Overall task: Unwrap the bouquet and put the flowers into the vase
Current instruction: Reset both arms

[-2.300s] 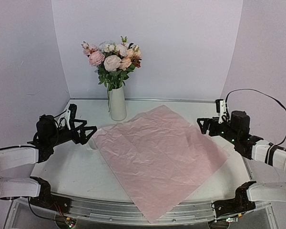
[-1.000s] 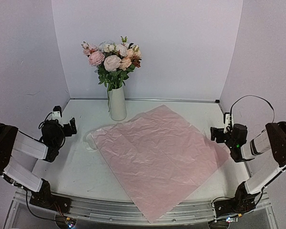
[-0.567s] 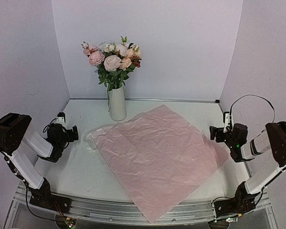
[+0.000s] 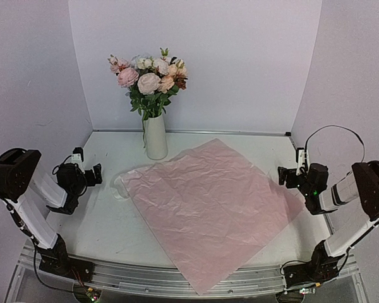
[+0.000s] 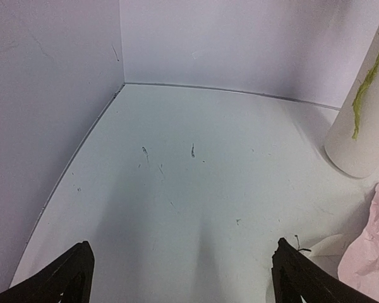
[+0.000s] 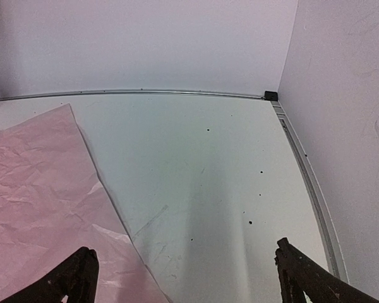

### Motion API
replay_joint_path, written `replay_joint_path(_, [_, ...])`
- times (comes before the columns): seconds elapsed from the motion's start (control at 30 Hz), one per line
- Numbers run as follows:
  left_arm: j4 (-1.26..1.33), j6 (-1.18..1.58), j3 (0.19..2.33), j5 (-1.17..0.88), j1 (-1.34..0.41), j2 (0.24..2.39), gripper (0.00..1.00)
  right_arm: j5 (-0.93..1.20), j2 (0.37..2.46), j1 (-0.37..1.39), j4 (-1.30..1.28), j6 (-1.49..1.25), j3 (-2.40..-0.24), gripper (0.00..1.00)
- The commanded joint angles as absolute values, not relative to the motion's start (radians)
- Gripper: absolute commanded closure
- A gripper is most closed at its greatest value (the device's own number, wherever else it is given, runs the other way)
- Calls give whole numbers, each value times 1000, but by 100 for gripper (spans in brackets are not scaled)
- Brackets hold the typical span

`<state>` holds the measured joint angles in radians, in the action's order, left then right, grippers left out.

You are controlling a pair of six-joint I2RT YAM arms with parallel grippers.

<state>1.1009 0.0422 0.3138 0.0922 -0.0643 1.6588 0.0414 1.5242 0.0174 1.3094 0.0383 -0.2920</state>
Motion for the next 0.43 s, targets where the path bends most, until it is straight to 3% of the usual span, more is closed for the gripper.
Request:
replay_joint_path(0.0, [1142,31,318,52,-60,1658,0,52,1521,18,1405,48,-294,2])
replay_joint_path(0.4, [1132,32,328,55,-60,1664,0,52,1522,19,1405,48,-294,2])
